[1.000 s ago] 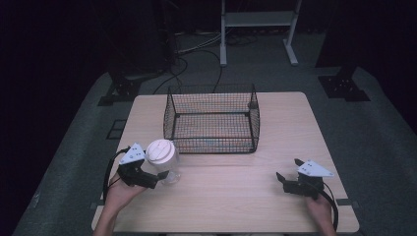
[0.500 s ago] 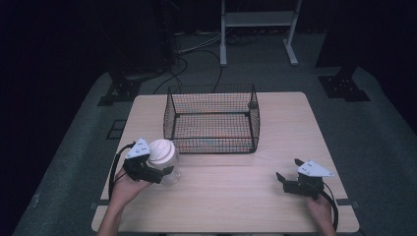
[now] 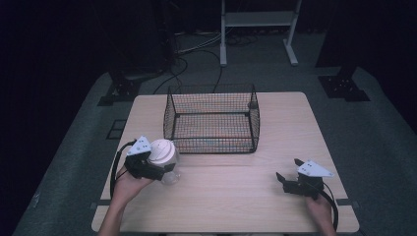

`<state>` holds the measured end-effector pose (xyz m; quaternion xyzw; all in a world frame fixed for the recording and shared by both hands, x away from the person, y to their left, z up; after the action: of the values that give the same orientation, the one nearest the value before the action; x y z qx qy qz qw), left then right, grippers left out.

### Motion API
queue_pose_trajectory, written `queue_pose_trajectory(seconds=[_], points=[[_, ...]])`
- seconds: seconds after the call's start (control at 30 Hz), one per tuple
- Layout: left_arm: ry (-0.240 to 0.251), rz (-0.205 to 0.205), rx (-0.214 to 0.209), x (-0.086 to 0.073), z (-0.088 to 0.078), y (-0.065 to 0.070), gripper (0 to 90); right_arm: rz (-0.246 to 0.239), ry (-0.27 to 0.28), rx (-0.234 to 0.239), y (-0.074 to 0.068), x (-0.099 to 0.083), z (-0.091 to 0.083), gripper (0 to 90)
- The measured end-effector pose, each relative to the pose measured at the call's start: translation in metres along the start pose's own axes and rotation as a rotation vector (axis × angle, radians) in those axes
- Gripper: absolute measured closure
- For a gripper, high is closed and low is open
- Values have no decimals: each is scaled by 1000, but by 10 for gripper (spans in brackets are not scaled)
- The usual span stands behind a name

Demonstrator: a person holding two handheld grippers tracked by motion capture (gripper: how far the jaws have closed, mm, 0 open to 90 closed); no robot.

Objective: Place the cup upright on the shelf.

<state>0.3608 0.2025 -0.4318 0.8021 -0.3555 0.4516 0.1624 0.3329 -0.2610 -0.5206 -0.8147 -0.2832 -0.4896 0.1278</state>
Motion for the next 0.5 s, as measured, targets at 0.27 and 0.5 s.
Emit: queue_pose_trajectory(seconds=[0.27, 0.5], points=[[5, 7, 4, 1, 2, 0, 68, -2, -2, -1, 0, 0, 0, 135], [4, 12, 1, 0, 1, 0, 72, -3, -1, -1, 0, 0, 0, 135]])
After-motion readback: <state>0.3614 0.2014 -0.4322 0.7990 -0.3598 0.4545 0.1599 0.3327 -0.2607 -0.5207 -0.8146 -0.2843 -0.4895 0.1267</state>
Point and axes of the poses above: each handheld gripper's, and its own axes: z roughly forward along the jaws, x roughly out of its top, y roughly to its right, the point moved 5 cm from there along z, roughly forward along the jaws, and after that the axes turned 6 degrees about x, right-handed, at the moved point
